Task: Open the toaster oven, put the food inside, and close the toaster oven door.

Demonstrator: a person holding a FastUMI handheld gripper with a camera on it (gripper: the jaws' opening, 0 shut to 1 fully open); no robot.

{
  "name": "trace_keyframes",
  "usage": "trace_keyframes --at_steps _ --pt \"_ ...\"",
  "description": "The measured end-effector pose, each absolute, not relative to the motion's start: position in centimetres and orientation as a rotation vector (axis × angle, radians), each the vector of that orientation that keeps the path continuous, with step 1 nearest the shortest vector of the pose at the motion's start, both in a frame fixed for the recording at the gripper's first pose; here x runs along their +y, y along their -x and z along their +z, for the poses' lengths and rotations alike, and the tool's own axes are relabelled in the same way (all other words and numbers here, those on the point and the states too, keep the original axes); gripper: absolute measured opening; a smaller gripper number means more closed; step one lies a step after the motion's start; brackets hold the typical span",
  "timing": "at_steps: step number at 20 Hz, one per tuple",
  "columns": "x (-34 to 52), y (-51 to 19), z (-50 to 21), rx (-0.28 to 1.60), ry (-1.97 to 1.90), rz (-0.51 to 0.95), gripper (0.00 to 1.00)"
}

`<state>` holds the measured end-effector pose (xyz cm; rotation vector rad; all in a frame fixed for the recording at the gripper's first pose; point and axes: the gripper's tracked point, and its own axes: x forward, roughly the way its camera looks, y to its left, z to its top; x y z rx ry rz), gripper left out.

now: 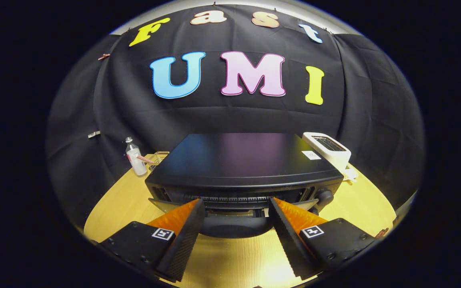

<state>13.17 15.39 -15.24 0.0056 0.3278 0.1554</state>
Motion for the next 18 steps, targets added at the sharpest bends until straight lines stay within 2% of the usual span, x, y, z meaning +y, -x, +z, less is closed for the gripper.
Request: trace_keyframes --at_steps 18 --pt "14.5 -6.4 -21.1 0.389 0.017 0.197 0.98"
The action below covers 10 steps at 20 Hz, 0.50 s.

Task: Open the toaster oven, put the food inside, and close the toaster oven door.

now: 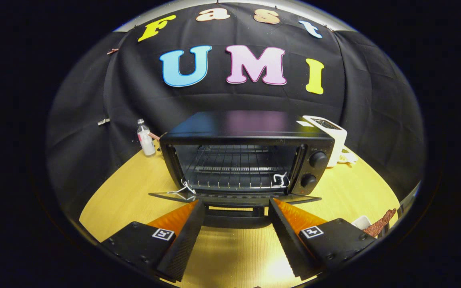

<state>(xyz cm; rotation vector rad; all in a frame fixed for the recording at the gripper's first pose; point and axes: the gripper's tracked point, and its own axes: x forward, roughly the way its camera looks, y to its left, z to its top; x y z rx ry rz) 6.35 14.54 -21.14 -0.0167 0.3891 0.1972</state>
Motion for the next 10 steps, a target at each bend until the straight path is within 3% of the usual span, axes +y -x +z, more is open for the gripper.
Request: trace_keyframes --at_steps 10 --pt "14.1 -2.5 -27.7 0.505 0.077 0.273 0.99"
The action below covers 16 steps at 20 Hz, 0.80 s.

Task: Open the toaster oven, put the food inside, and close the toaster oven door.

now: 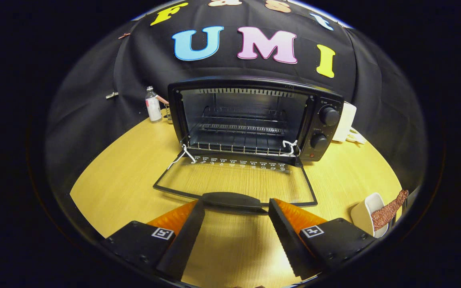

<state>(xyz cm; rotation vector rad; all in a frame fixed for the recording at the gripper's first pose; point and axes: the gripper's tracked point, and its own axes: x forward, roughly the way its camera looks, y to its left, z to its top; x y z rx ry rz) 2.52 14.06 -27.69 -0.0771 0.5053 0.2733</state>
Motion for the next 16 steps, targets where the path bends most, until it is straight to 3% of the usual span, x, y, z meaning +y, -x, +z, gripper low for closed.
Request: trace_keyframes --at_steps 8,16 --pt "8.5 0.4 -20.0 0.420 0.087 0.293 0.98" --pt "-5.3 -1.5 -13.7 0.356 0.005 0.105 0.96"
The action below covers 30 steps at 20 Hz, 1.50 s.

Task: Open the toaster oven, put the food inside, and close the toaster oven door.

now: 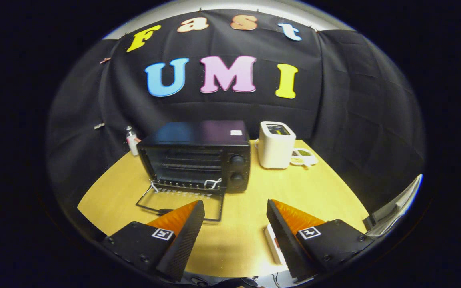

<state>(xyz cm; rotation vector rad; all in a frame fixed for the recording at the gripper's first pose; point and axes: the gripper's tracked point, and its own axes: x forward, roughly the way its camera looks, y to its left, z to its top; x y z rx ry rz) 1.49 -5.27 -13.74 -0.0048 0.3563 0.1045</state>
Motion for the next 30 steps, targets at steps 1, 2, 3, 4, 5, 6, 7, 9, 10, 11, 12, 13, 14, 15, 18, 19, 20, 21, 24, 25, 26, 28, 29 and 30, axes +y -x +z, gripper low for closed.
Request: trace_keyframes --at_steps 1,2,3,4,5,6,7,9,10,11,12,13,14,15,18,19,20,21,24,25,26,28,29,30 --pt "-7.0 -2.2 -13.9 0.361 0.007 0.089 0.96" --pt "-8.8 -2.8 -14.3 0.376 0.012 0.078 0.96" --pt "-10.5 -3.2 -14.6 0.397 0.008 0.072 0.96" --pt "-12.0 -3.6 -14.7 0.413 -0.009 0.077 0.96" --pt "-13.3 -4.0 -14.7 0.425 -0.027 0.084 0.97" --pt "-14.4 -4.2 -15.0 0.446 -0.044 0.098 0.97" --pt "-15.6 -4.3 -15.9 0.477 -0.057 0.114 0.97" --pt "-17.2 -4.2 -17.5 0.552 -0.093 0.164 0.99" --pt "-17.7 -4.1 -18.5 0.591 -0.110 0.190 0.99" --pt "-18.5 -3.8 -19.6 0.636 -0.122 0.213 0.99" --pt "-19.1 -3.8 -20.7 0.670 -0.129 0.227 0.99" --pt "-19.7 -3.6 -21.6 0.701 -0.144 0.248 0.99" --pt "-19.9 -3.3 -22.6 0.739 -0.169 0.273 0.99" --pt "-20.0 -2.9 -23.6 0.777 -0.197 0.301 0.99" --pt "-19.7 -2.2 -26.2 0.880 -0.279 0.358 0.97" --pt "-19.6 -2.1 -26.7 0.904 -0.306 0.379 0.94" --pt "-19.5 -2.0 -27.0 0.921 -0.326 0.398 0.87" --pt "-19.6 -2.0 -27.3 0.936 -0.336 0.416 0.82" --pt "-19.5 -1.9 -27.1 0.956 -0.364 0.473 0.60" --pt "-19.1 -1.4 -27.3 0.973 -0.369 0.500 0.48" --pt "-19.1 -1.1 -27.7 0.993 -0.356 0.510 0.48" --pt "-19.7 -1.9 -27.6 1.001 -0.365 0.522 0.34" --pt "-19.2 -2.0 -28.0 1.007 -0.386 0.522 0.26" --pt "-19.1 -2.1 -27.5 1.024 -0.425 0.528 0.24"
